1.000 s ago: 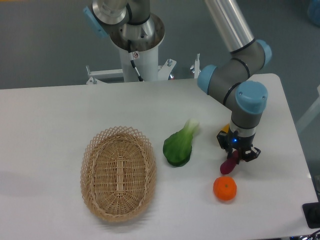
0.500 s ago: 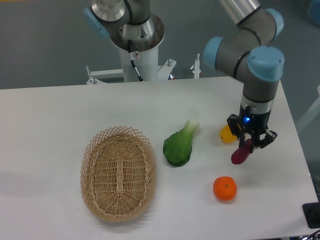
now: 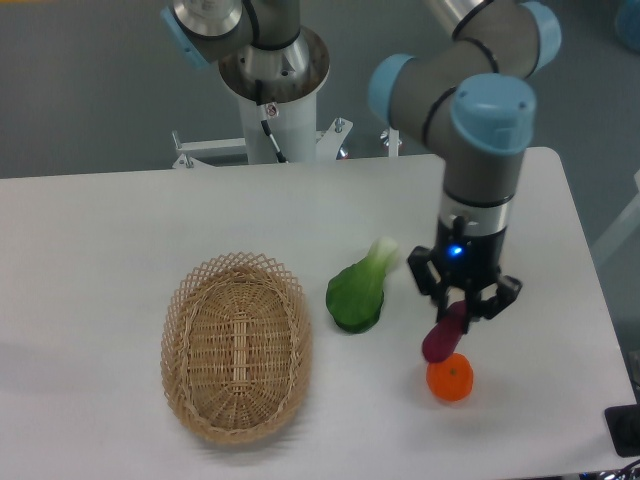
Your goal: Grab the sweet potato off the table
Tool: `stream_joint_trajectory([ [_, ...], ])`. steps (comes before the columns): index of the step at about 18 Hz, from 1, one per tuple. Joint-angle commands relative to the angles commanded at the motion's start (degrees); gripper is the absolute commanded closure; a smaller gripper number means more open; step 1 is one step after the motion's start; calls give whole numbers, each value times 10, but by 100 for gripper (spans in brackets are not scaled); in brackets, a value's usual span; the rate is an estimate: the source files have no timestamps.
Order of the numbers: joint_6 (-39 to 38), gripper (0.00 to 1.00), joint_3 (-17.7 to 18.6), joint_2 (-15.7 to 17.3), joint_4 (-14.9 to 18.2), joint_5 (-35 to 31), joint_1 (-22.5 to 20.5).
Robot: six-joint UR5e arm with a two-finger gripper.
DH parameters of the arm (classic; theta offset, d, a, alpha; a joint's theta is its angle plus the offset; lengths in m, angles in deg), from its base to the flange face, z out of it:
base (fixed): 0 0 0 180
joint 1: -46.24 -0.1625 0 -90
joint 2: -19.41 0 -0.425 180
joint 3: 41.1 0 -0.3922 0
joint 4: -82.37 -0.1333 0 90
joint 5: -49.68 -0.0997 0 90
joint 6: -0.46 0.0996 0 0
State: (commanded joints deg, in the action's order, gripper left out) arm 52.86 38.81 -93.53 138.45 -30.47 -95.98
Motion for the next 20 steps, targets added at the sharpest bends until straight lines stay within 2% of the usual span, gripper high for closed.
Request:
stream_joint_trajectory([
  [4, -34, 74, -5, -11, -17, -2, 28],
  [8, -36, 74, -3, -11, -18, -1, 46],
  [20, -36, 74, -2, -15, -18, -2, 48],
])
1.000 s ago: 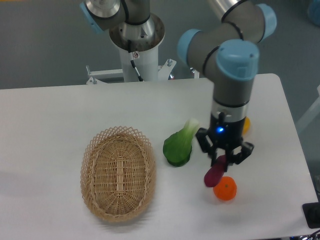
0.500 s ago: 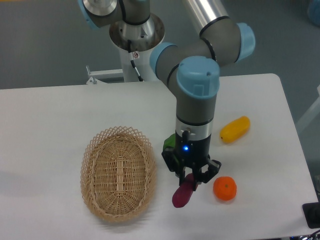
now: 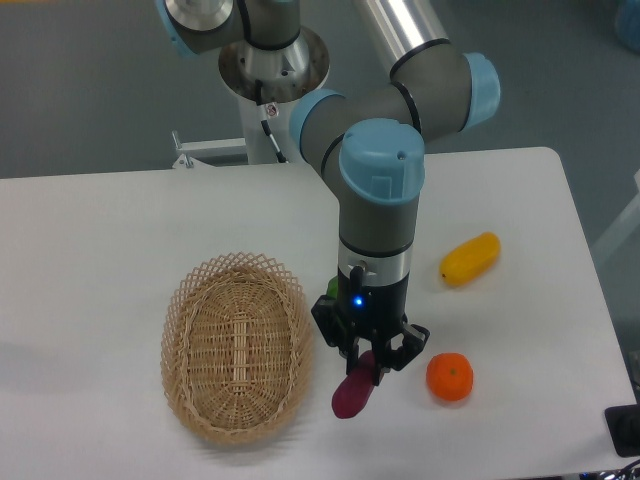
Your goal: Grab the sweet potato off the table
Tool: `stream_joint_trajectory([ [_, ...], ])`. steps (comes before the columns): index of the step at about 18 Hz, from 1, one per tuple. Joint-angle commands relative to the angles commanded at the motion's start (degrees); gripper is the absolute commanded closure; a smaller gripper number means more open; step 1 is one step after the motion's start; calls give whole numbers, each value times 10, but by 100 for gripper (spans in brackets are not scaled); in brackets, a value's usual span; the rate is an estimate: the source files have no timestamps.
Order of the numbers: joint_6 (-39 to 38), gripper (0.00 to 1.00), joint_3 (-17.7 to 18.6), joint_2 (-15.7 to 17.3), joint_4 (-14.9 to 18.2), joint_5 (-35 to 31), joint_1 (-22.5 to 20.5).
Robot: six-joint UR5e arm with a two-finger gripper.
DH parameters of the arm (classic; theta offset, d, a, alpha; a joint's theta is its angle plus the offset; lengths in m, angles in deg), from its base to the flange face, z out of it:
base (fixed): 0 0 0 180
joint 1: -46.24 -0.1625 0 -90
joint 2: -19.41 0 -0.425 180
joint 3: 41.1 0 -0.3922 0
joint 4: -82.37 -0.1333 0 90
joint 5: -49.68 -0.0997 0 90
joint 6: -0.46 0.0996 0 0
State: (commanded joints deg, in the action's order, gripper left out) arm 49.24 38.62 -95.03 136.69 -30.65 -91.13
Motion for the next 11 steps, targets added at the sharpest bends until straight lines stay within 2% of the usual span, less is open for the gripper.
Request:
stream_joint_trajectory([
  [11, 0, 74, -8, -5, -1, 0, 1],
])
